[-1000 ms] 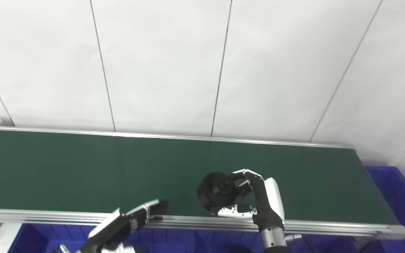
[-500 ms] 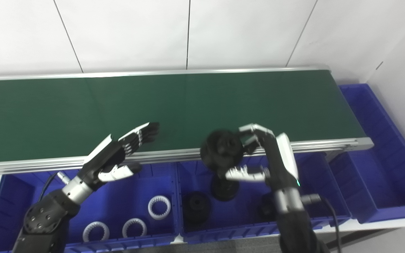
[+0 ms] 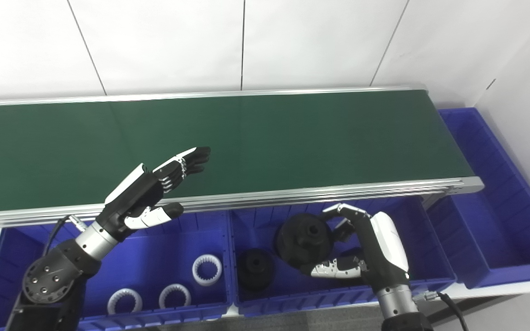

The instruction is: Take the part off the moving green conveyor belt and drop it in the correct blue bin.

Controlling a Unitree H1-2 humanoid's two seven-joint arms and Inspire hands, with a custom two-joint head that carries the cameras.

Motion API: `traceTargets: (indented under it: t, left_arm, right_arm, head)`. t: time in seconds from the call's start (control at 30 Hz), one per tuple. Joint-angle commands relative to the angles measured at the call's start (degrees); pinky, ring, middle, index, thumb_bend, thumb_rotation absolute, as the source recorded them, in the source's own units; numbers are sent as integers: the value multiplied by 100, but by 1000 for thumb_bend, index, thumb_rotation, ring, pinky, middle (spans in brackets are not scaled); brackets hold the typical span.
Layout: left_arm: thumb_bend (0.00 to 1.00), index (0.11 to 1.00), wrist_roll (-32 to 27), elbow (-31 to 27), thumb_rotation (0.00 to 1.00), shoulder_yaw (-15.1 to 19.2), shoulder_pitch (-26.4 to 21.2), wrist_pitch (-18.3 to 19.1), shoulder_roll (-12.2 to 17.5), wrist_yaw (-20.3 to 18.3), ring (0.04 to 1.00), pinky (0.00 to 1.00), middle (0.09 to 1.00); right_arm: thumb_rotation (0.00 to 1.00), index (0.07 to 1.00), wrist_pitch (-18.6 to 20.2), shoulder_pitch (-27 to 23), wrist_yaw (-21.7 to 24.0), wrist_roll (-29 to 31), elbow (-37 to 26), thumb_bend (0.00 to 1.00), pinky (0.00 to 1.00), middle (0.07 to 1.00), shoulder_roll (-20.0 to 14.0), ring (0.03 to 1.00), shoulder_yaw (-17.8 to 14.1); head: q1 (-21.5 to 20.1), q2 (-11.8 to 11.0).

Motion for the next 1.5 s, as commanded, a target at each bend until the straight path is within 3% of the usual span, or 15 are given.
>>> traceTargets:
  t: [0.0,0.1,0.2,0.23,0.27,0.33,0.8,0.97,1.03,1.07,1.17,1.2,1.27,1.4,1.47]
  left_arm:
    - [467,923,-135,-269,714,3,-39,60,72,76,966,927,967]
    - [469,922,-185,-378,713,10,15,137,89,76,964,927,967]
    - [460,919,-208,-504,706,20,80,201,103,86,961,920,965]
    - [455,920,-213,-543,703,17,97,229,101,91,962,922,966]
    - [453,920,-217,-576,701,16,111,252,102,100,962,923,966]
    - [450,917,-258,-620,688,17,138,283,100,110,958,922,962]
    - [437,919,-341,-785,649,-34,320,313,65,160,950,932,955]
    - [425,915,-330,-801,623,-17,397,288,85,198,948,930,953]
    - [417,913,-261,-796,620,6,452,236,100,236,947,925,950]
    - [421,912,-231,-781,626,15,475,192,108,248,944,920,949]
    - [427,925,-125,-781,651,5,560,193,174,289,955,932,961]
    - [429,925,-68,-790,653,4,597,200,190,323,956,933,962]
    - [441,920,10,-775,639,14,691,151,182,393,957,936,958]
    - [457,919,-30,-659,617,-17,847,-31,148,429,943,906,951]
    - [461,927,-17,-601,633,-50,936,-156,134,431,948,913,956]
  right_arm:
    - [0,539,-370,-129,-92,-123,29,515,412,497,-41,412,58]
    - [0,538,-422,-230,-127,-266,268,517,462,495,-62,419,162]
    - [1,525,-518,-380,-234,-604,579,527,504,468,-97,542,353]
    - [31,598,-531,-434,-265,-703,667,703,515,546,-98,561,410]
    - [58,640,-513,-489,-276,-785,736,795,524,588,-92,574,462]
    - [106,690,-421,-599,-282,-946,834,865,545,631,-52,599,557]
    - [159,708,-336,-954,-593,-1336,1446,870,566,686,160,640,824]
    - [161,725,-393,-977,-568,-1154,1431,850,553,691,207,638,819]
    - [196,728,-541,-952,-459,-804,1284,787,576,700,189,657,776]
    - [233,729,-626,-939,-379,-571,1183,741,595,706,170,674,759]
    - [523,745,-794,-882,-29,172,684,558,650,745,86,728,731]
    - [538,746,-885,-870,72,444,541,551,651,747,64,729,719]
    - [662,755,-1056,-851,215,880,282,527,642,765,59,729,698]
    - [742,765,-1144,-847,374,1202,-76,491,607,771,131,709,699]
    - [797,787,-1091,-856,487,1273,-239,480,639,791,151,739,730]
  head:
    - [23,8]
    - [80,-6]
    - [139,-8]
    - [161,-5]
    - [169,-4]
    - [175,-13]
    - [326,-45]
    - [387,-52]
    - [390,-51]
    - [389,-52]
    - [398,-37]
    - [398,-37]
    - [416,-26]
    - [451,-17]
    - [471,-2]
